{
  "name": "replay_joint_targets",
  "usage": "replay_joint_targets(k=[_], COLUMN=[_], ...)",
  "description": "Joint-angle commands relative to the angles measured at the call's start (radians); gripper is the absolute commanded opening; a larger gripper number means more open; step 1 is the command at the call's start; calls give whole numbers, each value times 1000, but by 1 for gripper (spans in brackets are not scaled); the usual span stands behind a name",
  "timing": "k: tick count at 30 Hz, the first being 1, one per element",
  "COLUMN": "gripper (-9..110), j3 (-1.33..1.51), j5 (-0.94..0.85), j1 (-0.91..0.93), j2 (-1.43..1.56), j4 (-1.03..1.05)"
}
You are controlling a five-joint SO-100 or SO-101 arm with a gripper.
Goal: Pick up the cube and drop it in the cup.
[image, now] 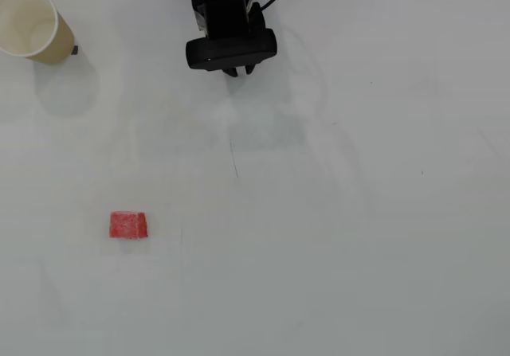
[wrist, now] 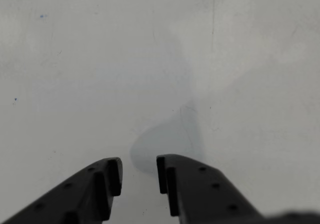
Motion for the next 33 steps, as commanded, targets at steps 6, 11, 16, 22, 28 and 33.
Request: replay_joint_targets(k=[6,11,16,22,28,33], gripper=[5,5,5,5,5,5], j3=[34,34,34,35,35,35], j5=[11,11,11,11,11,11], j1=[-6,20,87,97,81,66], j2=[40,40,40,41,43,43], j4=[-12,-15,-52,-333,-575,-730])
